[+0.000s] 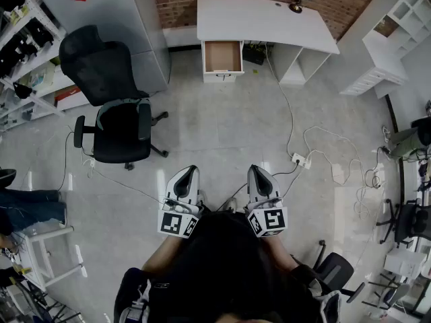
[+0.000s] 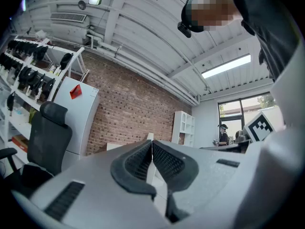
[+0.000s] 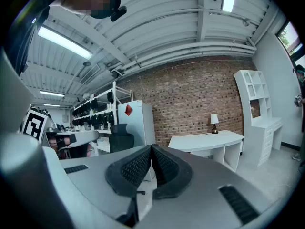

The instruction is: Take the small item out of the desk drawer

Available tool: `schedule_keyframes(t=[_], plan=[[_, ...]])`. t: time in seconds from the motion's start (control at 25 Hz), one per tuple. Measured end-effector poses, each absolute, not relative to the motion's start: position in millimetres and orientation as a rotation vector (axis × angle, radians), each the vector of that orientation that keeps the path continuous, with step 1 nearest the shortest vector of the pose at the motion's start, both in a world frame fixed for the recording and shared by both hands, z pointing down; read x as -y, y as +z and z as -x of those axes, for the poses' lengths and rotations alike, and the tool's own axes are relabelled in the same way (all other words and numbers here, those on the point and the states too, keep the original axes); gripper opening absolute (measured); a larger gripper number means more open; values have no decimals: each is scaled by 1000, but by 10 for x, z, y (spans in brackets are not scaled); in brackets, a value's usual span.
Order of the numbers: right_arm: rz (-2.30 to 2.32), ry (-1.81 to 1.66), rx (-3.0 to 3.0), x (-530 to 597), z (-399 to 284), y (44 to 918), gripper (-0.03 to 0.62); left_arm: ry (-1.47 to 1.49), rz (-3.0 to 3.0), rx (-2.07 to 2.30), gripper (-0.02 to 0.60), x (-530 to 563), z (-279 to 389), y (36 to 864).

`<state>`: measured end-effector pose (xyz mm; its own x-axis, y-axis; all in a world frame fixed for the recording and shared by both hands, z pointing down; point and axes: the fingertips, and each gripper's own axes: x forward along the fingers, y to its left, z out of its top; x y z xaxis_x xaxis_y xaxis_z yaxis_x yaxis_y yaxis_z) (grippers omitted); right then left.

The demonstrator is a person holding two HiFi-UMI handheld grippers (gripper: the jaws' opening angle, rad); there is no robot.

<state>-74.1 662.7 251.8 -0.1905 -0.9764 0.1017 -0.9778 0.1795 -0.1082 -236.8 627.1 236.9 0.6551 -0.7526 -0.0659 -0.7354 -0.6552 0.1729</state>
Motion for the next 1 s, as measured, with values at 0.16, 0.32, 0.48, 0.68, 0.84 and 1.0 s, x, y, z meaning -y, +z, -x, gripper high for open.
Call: schedule_keyframes(t=[0.16,0.32,0.48,0.68,0.84,1.0], plan=[[-1994,236,2401,-6606,805,2529,28,-193,-2734,1228,12,-6249,2419,2391],[-1989,225,2394,-6603,894,2526,28,-183,-2747,1216,12,-6238,2478,2406],[-2017,237,2380,-6545,985,2519,28,-189,-2745,1186,12,-6166,2577,2433],[-2065,254,2354,-6454,1135,2533,28,-184,-2757,1155,12,-6045,2761,2495],[-2073,246,2322,-6383,1324,2589,28,-158,-2769,1129,12,-5940,2937,2611],[-2086,251,2304,-6287,1390,2678,28,-155,-2773,1123,12,-5773,3020,2677]])
